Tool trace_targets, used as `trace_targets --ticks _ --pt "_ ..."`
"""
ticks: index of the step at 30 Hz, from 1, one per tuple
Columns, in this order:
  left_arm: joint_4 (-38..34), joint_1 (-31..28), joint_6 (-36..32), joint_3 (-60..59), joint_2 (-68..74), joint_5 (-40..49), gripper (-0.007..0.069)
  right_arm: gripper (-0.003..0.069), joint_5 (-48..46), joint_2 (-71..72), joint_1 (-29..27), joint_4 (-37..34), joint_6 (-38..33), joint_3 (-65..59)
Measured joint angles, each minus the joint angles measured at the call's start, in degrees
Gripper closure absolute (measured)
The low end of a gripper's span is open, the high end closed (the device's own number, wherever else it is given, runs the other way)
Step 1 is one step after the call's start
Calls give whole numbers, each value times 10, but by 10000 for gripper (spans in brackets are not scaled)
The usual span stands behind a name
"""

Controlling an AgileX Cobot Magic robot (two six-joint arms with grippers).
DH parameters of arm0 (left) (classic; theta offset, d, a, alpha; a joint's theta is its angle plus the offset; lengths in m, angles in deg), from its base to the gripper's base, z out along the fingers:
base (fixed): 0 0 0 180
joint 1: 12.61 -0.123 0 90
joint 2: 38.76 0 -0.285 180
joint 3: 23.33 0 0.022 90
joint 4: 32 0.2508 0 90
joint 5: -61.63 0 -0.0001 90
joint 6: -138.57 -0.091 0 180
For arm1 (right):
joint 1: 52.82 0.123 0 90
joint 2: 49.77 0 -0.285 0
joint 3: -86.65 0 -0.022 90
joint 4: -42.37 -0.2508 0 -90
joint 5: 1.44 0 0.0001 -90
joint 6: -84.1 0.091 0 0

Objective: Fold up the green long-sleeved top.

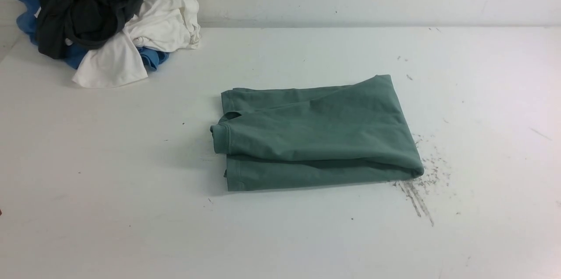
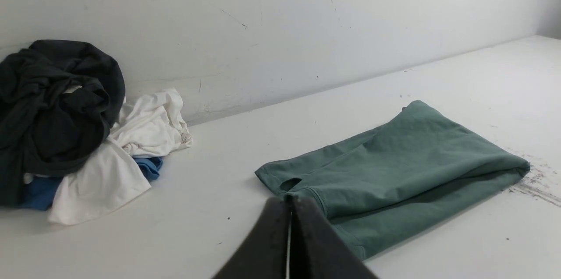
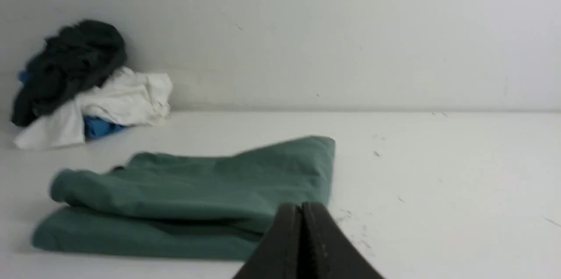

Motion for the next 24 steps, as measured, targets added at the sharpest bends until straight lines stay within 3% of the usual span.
trace_targets --ticks 3,6,10,24 --pt "0 0 0 0 0 0 631 673 -38 0 -66 30 0 -15" --pt "0 0 0 0 0 0 631 673 -94 0 -99 43 1 -15" --pt "0 0 0 0 0 0 631 673 -99 0 -129 47 4 -15" --pt "0 0 0 0 0 0 631 673 -100 0 -133 47 18 -15"
